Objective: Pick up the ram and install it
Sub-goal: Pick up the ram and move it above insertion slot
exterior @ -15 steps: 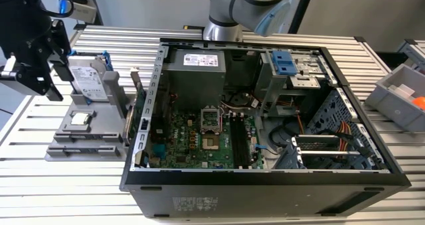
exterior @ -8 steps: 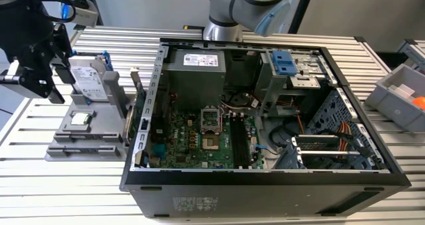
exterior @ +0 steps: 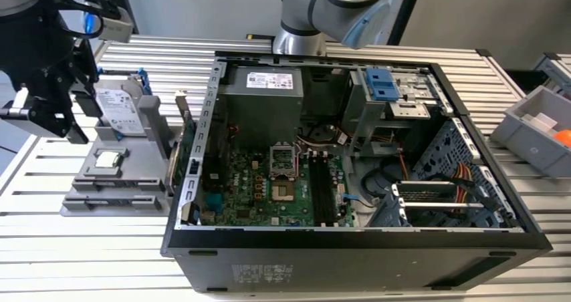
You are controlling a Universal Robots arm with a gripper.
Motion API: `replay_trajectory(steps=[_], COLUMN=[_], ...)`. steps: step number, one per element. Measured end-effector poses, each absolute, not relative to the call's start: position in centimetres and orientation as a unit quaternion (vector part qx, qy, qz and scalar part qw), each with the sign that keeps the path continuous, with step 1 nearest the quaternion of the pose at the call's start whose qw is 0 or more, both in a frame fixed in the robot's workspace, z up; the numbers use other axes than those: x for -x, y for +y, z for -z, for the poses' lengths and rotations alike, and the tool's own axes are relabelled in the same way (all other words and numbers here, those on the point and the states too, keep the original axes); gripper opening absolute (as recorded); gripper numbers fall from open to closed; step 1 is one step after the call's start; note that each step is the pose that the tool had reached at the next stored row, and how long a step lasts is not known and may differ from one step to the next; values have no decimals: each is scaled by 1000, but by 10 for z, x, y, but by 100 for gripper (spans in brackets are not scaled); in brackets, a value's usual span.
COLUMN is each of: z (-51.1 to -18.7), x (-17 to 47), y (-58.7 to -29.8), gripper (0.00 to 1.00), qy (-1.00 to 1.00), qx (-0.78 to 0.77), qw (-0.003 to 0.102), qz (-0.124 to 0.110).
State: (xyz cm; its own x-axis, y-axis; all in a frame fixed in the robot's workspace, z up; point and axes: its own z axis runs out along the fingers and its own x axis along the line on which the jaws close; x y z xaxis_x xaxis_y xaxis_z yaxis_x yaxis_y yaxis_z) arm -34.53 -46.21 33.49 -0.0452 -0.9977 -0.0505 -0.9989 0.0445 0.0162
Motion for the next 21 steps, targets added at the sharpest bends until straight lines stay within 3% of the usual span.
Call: replay_trajectory(steps=[21], z=[-311], x=[345], y=[-464], gripper=[100], qy=[723], qx=[691], qw=[13], qz=[-23])
